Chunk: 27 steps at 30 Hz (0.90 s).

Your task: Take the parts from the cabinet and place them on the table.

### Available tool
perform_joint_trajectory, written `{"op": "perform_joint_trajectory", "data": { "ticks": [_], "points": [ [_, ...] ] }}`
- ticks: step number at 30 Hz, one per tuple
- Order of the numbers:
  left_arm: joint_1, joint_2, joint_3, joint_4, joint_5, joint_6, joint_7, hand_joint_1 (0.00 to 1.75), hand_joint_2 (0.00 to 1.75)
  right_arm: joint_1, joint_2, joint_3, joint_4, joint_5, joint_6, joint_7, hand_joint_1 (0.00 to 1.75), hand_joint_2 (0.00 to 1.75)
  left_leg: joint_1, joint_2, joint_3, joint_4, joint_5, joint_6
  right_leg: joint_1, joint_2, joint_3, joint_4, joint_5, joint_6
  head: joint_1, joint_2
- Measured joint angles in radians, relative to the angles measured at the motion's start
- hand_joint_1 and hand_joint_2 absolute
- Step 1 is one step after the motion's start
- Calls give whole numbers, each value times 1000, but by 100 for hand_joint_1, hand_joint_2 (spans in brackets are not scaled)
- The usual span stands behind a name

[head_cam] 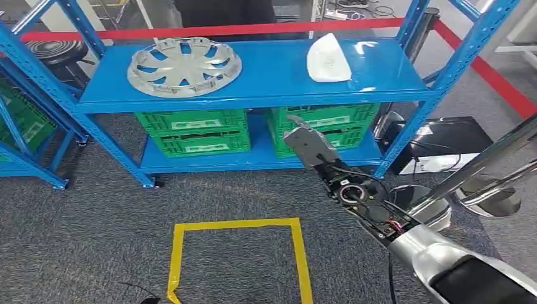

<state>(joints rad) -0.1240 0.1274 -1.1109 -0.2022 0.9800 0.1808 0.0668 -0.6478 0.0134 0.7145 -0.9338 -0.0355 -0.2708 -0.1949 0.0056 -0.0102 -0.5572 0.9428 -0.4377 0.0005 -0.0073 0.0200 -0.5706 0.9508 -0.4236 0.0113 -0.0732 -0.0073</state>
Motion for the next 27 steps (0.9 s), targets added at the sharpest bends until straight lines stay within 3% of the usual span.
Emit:
{"op": "perform_joint_trajectory", "data": {
  "ticks": [13,21,27],
  "points": [
    [1,-16,0,0,-10,-14,-8,0,0,3,0,6,7,-4,9,-7,0,0,0,0,0,0,0,0,0,0,0,0,0,0,0,0],
    [2,-38,0,0,8,8,-50,0,0,10,-1,10,-16,-6,16,46,0,0,0,0,0,0,0,0,0,0,0,0,0,0,0,0],
    [10,-49,0,0,6,-2,44,0,0,35,-26,10,-47,-11,-6,79,0,0,0,0,1,0,0,0,0,0,0,0,0,0,0,0]
  ]
}}
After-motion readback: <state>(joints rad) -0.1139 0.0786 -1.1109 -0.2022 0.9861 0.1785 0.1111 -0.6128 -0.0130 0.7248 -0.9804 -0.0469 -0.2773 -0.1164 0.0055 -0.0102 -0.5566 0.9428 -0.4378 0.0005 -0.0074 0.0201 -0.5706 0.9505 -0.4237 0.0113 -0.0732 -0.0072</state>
